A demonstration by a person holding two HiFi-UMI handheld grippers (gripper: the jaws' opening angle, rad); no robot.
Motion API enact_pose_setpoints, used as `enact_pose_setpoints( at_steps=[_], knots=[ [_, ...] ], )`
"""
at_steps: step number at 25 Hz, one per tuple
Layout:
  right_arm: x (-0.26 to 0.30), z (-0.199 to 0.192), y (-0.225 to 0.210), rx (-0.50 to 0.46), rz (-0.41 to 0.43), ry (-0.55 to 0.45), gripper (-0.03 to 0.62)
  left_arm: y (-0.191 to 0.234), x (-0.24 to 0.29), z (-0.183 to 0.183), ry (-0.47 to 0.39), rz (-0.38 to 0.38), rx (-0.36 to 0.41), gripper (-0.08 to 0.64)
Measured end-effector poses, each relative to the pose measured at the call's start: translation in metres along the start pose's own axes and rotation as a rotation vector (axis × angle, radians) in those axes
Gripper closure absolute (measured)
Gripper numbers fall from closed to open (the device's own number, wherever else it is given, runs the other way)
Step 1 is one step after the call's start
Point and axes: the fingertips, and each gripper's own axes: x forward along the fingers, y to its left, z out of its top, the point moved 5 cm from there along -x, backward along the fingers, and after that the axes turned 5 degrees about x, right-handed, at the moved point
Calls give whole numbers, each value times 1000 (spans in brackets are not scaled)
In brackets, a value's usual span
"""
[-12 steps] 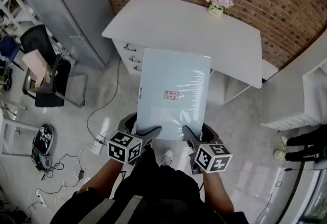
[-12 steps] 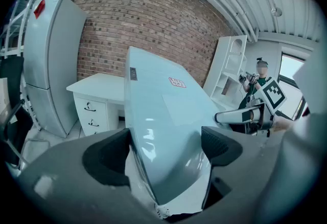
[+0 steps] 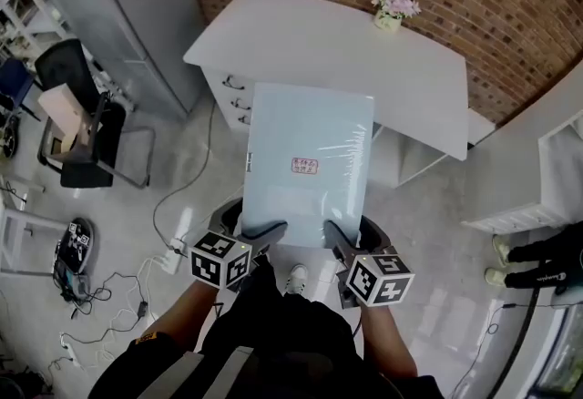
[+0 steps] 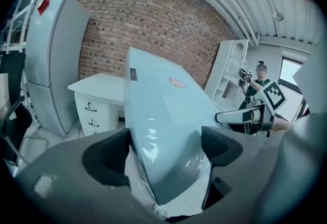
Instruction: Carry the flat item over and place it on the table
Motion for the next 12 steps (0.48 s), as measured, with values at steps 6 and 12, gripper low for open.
enact_pose_setpoints(
  at_steps=[6,12],
  knots=[
    [10,11,5,5,-4,-16,279,12,3,10,-16,-4,-5,104],
    [27,29,10,12,-15,-29,279,31,9,28,-25,-14,-1,104]
  ],
)
